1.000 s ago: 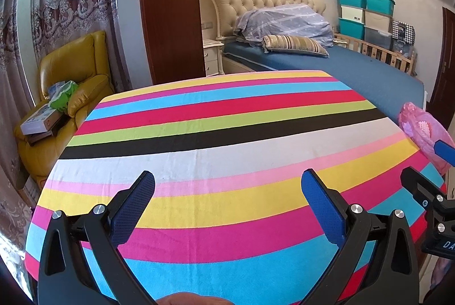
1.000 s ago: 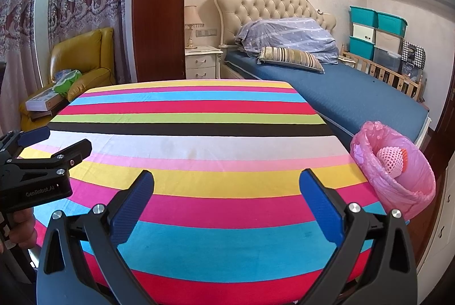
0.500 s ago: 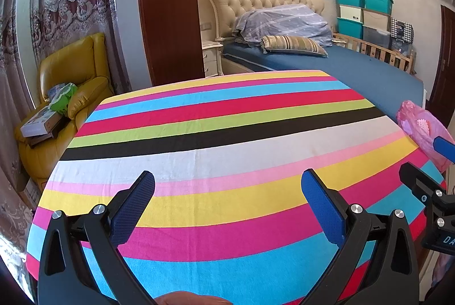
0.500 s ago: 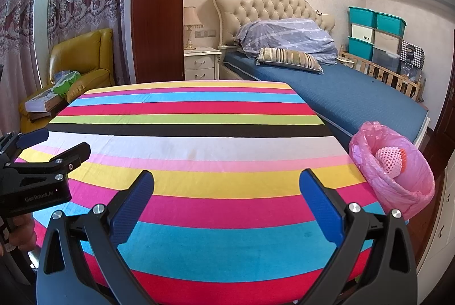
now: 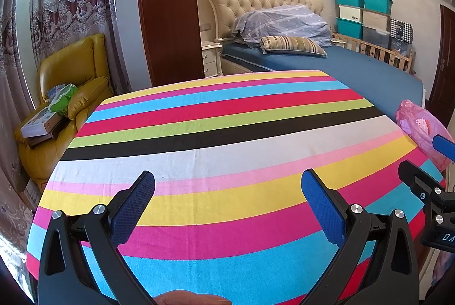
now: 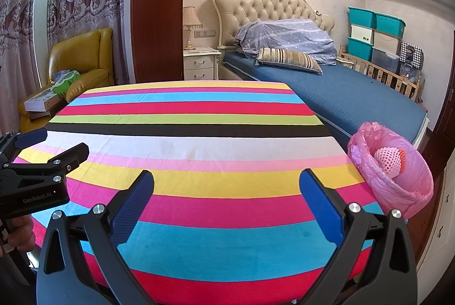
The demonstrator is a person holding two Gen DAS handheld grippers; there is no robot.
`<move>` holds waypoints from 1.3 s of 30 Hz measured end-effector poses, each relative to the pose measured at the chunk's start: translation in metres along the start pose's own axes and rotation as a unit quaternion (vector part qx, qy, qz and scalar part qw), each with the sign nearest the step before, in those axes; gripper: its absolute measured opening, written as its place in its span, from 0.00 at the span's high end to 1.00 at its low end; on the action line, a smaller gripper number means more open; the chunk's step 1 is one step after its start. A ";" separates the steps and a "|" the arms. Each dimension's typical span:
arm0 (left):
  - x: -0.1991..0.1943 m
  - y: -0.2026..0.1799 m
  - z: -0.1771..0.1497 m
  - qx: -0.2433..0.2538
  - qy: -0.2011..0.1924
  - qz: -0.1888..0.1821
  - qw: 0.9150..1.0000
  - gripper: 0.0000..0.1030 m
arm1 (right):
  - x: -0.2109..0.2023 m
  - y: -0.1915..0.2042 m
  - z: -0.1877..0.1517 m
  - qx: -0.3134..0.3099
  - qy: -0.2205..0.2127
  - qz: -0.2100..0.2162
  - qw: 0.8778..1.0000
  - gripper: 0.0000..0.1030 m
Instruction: Collect trash
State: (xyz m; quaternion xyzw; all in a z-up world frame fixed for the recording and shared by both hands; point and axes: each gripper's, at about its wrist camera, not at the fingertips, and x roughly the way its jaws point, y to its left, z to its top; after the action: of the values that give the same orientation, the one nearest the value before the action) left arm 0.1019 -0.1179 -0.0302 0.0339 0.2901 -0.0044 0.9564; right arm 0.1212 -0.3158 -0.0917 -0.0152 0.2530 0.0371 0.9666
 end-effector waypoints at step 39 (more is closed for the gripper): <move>0.003 0.001 -0.002 -0.003 0.004 -0.003 1.000 0.07 | -0.002 0.003 0.000 -0.003 0.001 0.001 1.000 0.04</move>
State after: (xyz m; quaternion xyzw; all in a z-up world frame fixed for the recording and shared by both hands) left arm 0.1033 -0.1167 -0.0332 0.0300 0.2942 -0.0057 0.9553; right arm 0.1189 -0.3129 -0.0908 -0.0182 0.2541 0.0390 0.9662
